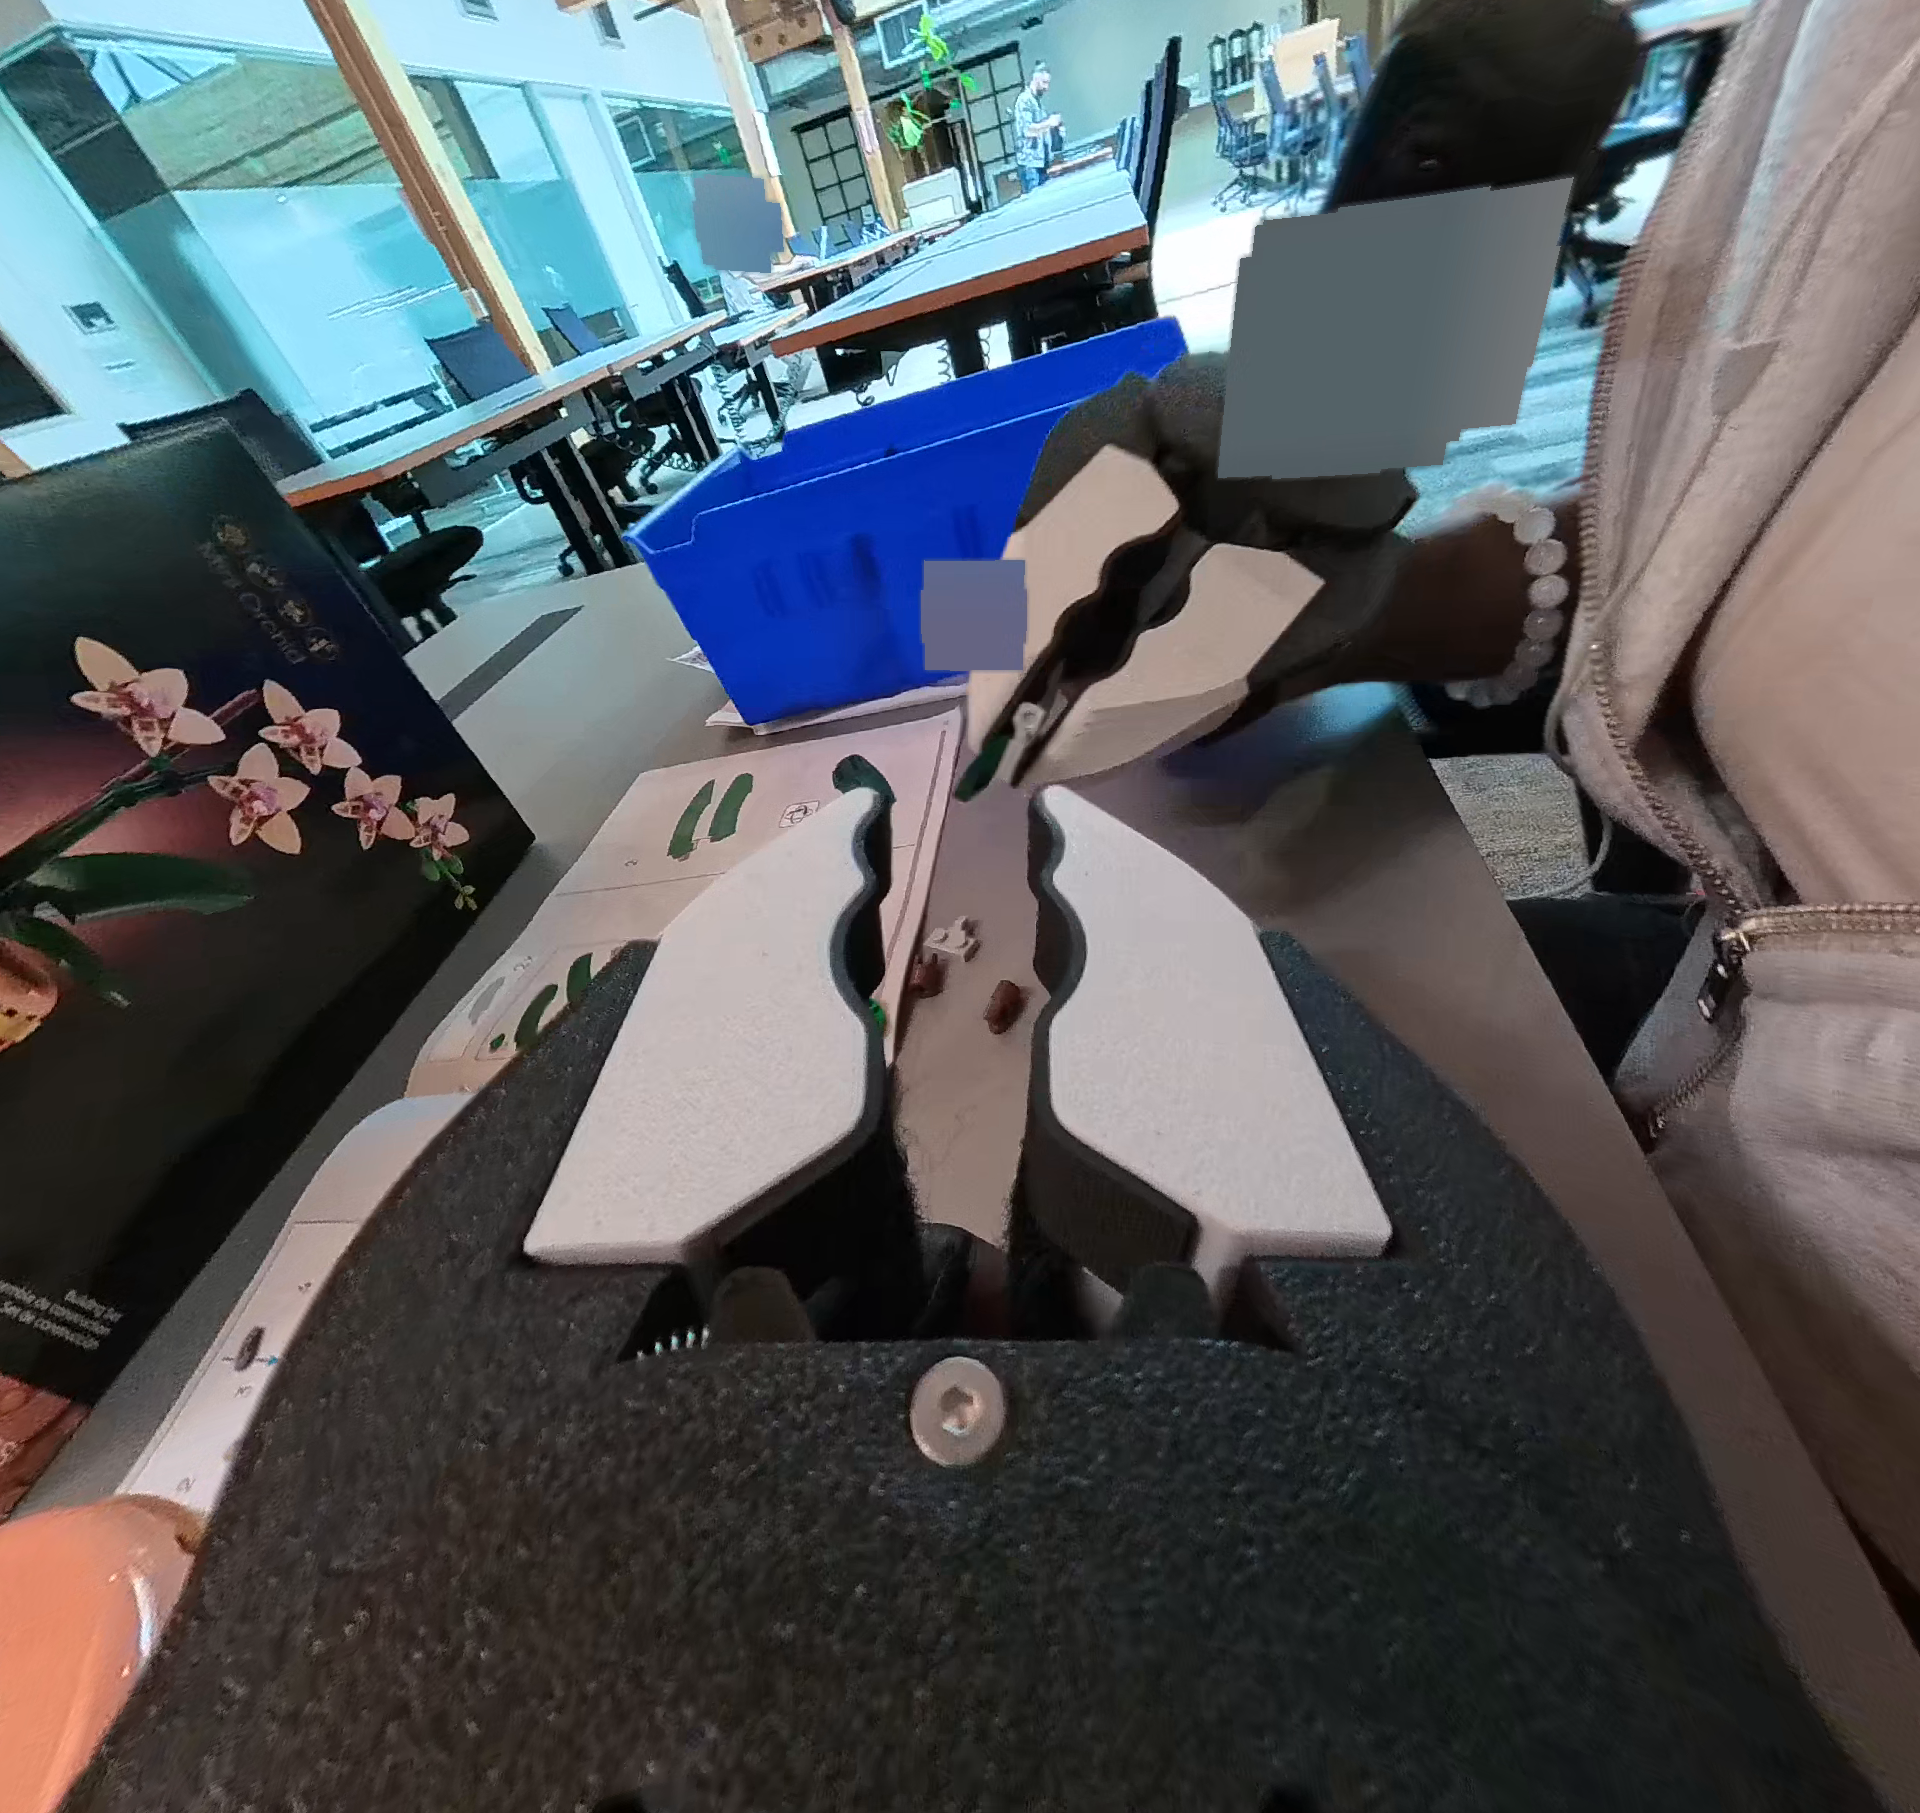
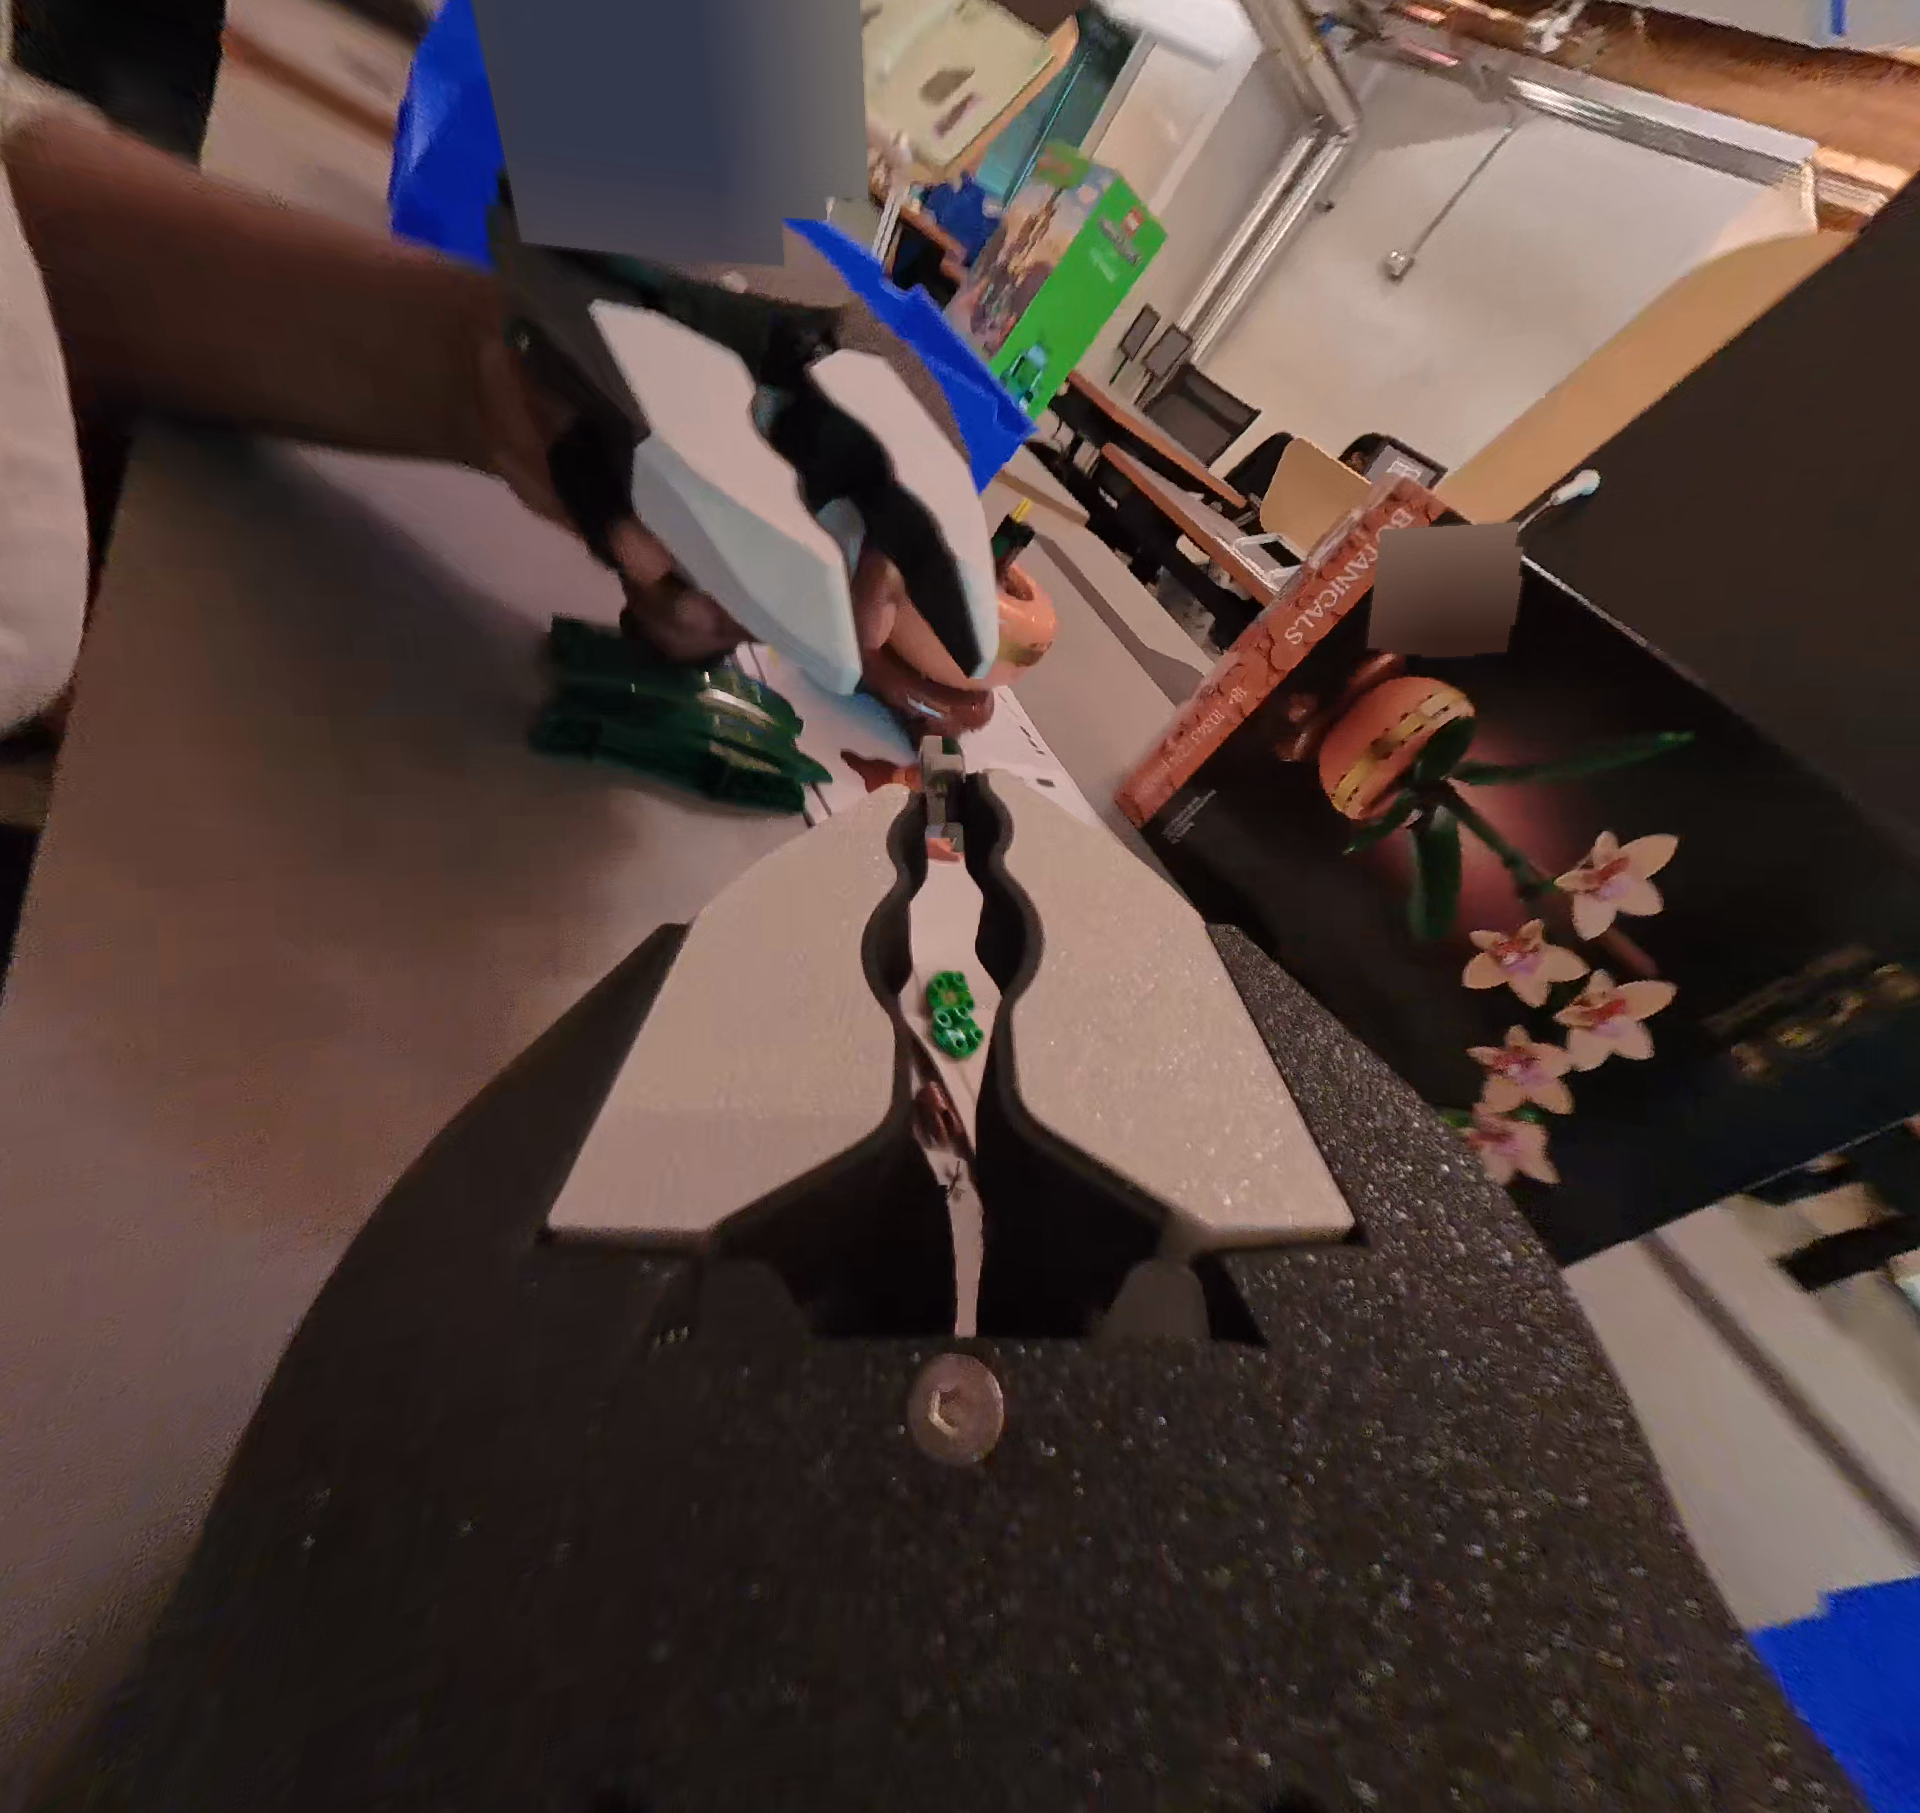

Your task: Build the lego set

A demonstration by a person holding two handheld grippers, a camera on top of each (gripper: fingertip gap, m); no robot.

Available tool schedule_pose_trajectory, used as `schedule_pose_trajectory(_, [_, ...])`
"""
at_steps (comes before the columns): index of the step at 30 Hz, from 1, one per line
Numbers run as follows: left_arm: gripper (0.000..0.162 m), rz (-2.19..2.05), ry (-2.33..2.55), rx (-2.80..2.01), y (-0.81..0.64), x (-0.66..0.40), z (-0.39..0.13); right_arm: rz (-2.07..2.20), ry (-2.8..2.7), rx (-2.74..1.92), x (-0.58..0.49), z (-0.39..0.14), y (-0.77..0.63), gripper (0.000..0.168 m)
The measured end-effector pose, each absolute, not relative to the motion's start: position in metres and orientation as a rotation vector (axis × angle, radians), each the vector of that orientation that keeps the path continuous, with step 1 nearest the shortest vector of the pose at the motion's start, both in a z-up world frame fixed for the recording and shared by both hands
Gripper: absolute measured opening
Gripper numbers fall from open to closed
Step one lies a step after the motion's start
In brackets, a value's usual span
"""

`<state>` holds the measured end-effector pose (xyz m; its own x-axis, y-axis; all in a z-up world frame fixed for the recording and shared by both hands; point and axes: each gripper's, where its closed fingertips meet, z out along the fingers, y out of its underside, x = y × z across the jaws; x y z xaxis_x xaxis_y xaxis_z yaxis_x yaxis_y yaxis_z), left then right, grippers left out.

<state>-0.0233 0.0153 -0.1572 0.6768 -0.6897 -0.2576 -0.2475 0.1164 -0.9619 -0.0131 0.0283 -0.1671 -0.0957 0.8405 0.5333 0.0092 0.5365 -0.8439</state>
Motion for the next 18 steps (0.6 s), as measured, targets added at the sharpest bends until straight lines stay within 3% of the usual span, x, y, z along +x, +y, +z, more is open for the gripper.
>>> schedule_pose_trajectory(18, [0.024, -0.364, 0.691, -1.398, 0.022, -0.040, -0.139, 0.996, -1.441, -0.806, -0.016, -0.166, 0.033, 0.007])
